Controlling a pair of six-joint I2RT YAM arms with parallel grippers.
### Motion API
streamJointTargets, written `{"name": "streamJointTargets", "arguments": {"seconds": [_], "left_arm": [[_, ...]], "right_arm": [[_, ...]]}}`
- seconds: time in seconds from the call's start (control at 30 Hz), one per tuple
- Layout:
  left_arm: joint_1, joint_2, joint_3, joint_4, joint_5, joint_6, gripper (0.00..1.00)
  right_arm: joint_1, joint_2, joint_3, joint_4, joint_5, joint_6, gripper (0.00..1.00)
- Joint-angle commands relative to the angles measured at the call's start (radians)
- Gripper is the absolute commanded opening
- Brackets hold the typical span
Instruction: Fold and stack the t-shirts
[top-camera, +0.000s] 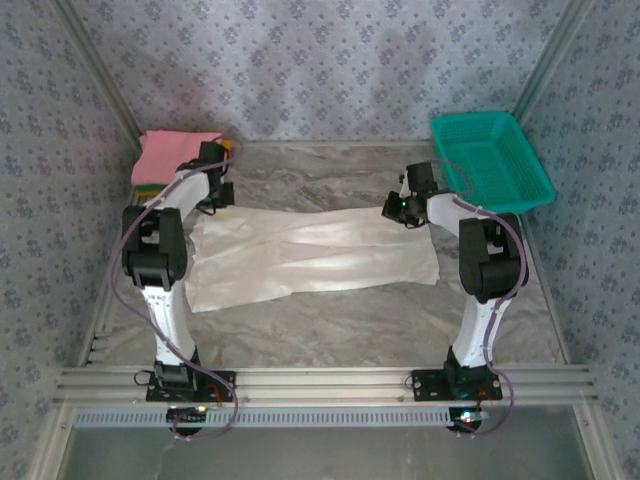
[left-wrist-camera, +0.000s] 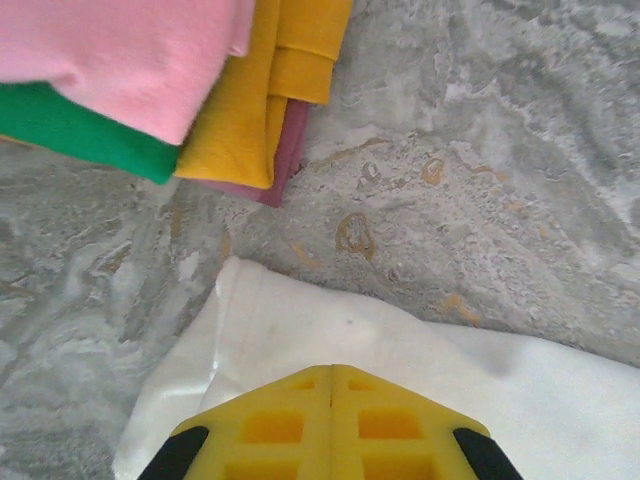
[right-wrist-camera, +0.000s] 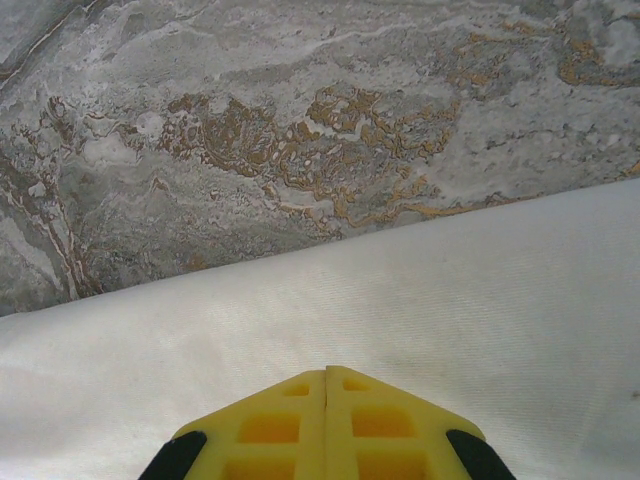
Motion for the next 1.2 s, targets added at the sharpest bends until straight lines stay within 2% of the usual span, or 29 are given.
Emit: {"name": "streamJointTargets", "arguments": {"seconds": [0.0, 0.03, 0.07, 0.23, 0.47, 0.73, 0.87, 1.17], "left_arm": [[0.002, -0.044, 0.000, 0.025, -0.025, -0.007, 0.00], [0.006, -0.027, 0.015, 0.009, -0.025, -0.005, 0.13], [0.010, -0.005, 0.040, -0.015, -0.027, -0.004, 0.36], [0.020, 0.053, 0.066, -0.033, -0.054, -0.028, 0.53], [0.030, 0.107, 0.097, -0.043, -0.050, -0.036, 0.45], [0.030, 0.080, 0.077, -0.028, -0.067, -0.039, 0.05], [0.024, 0.030, 0.056, -0.021, -0.075, -0.036, 0.00], [0.007, -0.121, -0.059, 0.014, -0.089, -0.048, 0.00]], "right_arm": [[-0.004, -0.023, 0.019, -0.018, -0.002, 0.003, 0.00], [-0.005, -0.023, 0.019, -0.016, -0.003, 0.003, 0.00], [-0.005, -0.023, 0.020, -0.019, -0.005, 0.003, 0.00], [-0.006, -0.026, 0.018, -0.023, -0.004, 0.002, 0.00], [-0.014, -0.027, 0.016, -0.029, -0.002, -0.003, 0.00], [-0.016, -0.027, 0.020, -0.030, 0.001, -0.004, 0.00], [-0.016, -0.027, 0.025, -0.038, 0.004, -0.006, 0.00], [-0.016, -0.029, 0.024, -0.046, 0.006, -0.004, 0.00]]}}
